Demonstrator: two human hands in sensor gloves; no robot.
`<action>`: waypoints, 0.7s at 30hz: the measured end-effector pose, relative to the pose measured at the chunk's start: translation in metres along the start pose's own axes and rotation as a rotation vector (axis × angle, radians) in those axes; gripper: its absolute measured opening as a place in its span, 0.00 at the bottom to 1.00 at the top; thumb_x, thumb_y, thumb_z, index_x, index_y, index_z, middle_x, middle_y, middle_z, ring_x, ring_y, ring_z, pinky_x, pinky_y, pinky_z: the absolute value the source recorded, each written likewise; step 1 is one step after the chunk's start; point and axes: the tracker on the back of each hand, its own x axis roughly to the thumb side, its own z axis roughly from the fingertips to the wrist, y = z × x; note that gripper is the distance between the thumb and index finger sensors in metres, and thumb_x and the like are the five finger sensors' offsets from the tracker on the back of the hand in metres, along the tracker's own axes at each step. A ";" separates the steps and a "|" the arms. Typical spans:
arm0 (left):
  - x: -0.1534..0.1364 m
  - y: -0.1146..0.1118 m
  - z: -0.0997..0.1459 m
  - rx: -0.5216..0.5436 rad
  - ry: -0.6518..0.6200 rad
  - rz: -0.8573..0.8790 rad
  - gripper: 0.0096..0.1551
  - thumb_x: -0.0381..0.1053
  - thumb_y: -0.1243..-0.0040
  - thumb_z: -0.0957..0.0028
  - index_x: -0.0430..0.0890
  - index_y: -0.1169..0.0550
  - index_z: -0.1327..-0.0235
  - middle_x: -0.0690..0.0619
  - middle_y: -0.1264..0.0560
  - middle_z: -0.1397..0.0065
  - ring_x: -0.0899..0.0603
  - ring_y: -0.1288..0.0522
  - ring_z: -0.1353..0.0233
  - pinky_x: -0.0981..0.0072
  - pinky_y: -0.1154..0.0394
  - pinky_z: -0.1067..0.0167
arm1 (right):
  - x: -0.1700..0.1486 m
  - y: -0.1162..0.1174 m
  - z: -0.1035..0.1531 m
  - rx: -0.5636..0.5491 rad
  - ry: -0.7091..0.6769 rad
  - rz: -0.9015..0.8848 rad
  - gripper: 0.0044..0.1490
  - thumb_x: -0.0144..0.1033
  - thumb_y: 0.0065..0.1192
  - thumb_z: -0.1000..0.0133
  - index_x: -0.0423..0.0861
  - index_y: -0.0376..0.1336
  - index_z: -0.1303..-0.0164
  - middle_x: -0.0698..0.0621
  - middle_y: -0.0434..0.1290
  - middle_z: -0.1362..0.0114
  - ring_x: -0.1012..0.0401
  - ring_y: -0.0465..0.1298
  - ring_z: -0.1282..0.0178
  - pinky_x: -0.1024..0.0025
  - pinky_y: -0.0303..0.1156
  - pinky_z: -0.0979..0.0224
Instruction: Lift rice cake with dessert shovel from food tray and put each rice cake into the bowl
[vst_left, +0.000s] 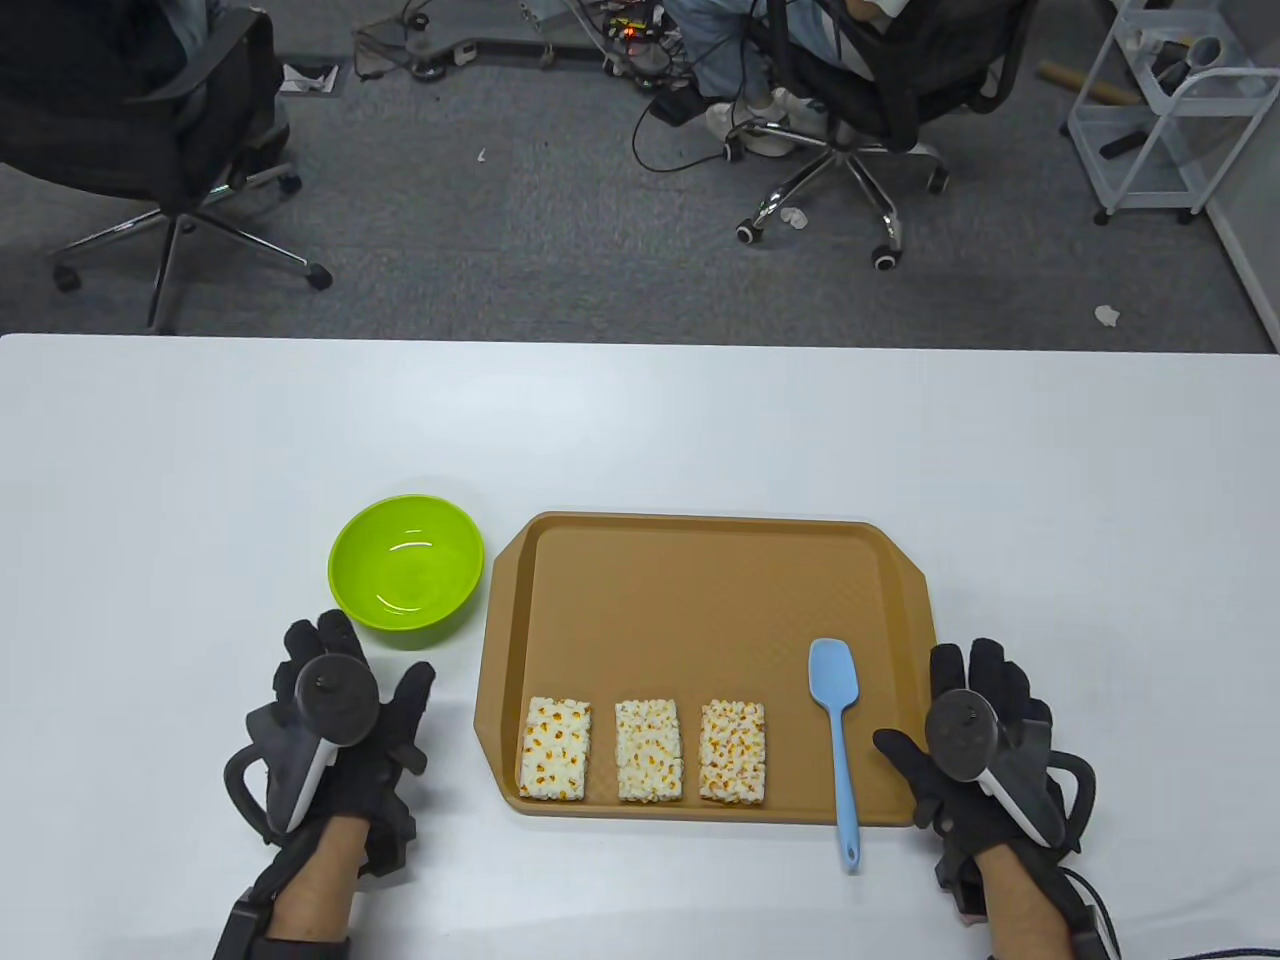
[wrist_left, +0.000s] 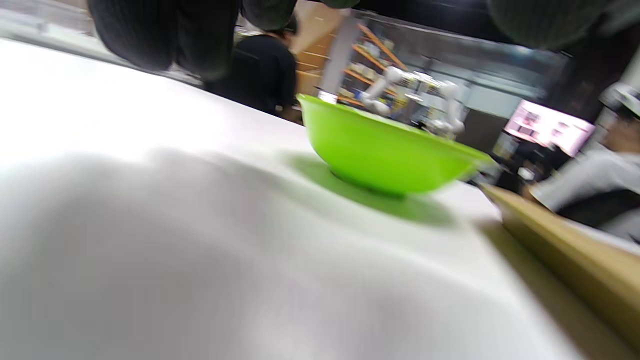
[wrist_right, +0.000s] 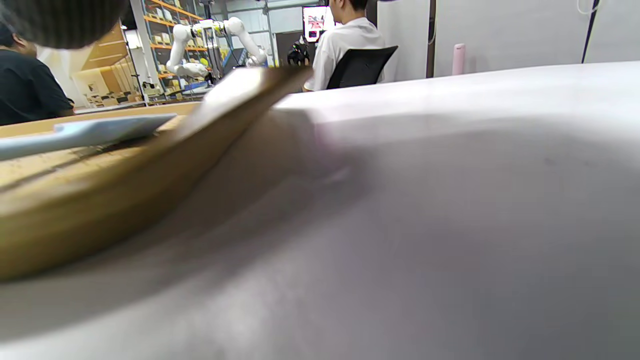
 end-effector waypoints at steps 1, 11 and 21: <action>-0.003 0.003 -0.008 -0.012 0.041 0.038 0.58 0.75 0.50 0.55 0.46 0.55 0.24 0.36 0.51 0.15 0.27 0.31 0.25 0.36 0.30 0.33 | 0.002 -0.001 0.001 -0.003 -0.004 0.002 0.61 0.72 0.45 0.63 0.56 0.32 0.25 0.46 0.29 0.18 0.42 0.38 0.17 0.37 0.42 0.22; -0.022 -0.007 -0.060 -0.189 0.272 0.454 0.59 0.71 0.49 0.51 0.40 0.62 0.28 0.34 0.51 0.17 0.34 0.20 0.37 0.46 0.21 0.44 | 0.013 -0.008 0.009 -0.020 -0.045 -0.023 0.61 0.71 0.45 0.63 0.56 0.32 0.25 0.46 0.29 0.18 0.42 0.38 0.17 0.37 0.42 0.22; -0.003 -0.029 -0.082 -0.197 0.291 0.569 0.48 0.61 0.46 0.46 0.44 0.54 0.26 0.37 0.42 0.18 0.35 0.16 0.44 0.50 0.18 0.48 | 0.007 -0.011 0.011 -0.011 -0.036 -0.081 0.60 0.70 0.47 0.62 0.56 0.33 0.24 0.46 0.30 0.18 0.42 0.41 0.17 0.38 0.44 0.22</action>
